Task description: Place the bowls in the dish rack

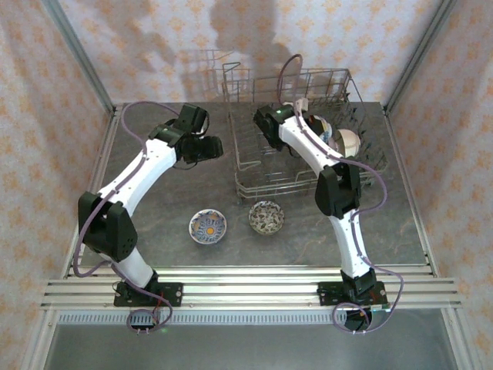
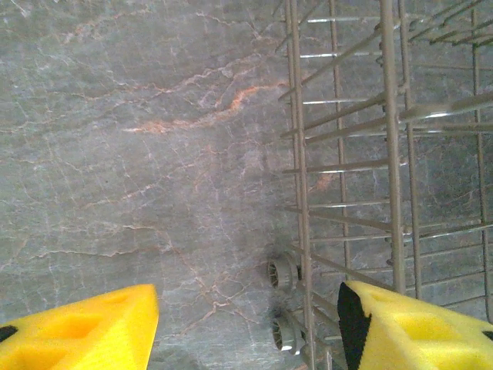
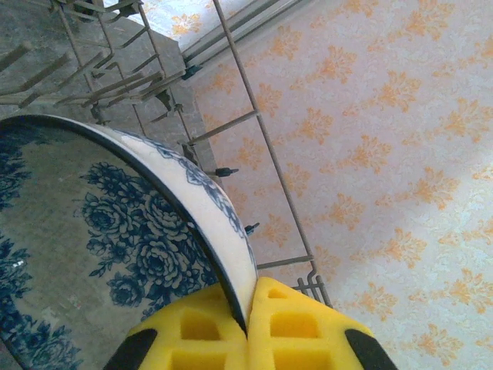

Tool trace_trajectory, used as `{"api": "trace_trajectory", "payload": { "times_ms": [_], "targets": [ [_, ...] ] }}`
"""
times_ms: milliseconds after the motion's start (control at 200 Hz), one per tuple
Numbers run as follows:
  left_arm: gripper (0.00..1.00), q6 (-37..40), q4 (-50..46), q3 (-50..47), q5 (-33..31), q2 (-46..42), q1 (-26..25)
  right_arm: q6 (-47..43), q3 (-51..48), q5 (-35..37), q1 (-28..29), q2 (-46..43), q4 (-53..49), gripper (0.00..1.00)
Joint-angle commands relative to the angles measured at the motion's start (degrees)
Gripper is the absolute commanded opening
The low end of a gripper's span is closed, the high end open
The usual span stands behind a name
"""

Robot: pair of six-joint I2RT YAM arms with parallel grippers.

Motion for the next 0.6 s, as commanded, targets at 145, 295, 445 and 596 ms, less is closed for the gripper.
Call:
{"api": "trace_trajectory", "payload": {
  "times_ms": [145,295,445,596],
  "targets": [
    [0.64,-0.7,-0.6,-1.8,-1.8,-3.1,0.6,-0.3,-0.4,-1.7,1.8,1.9,-2.5,0.00],
    [0.64,-2.0,0.5,-4.3,-2.0,-5.1,0.5,-0.2,-1.4,-2.1,1.8,2.0,-2.4,0.02],
    [0.64,-2.6,1.8,-7.9,-2.6,-7.7,0.5,-2.1,-2.7,-3.6,1.8,2.0,0.3,0.04],
    [0.65,-5.1,1.3,-10.8,-3.7,-10.0,0.5,-4.5,-2.9,-7.9,1.7,2.8,3.5,0.06]
  ]
}}
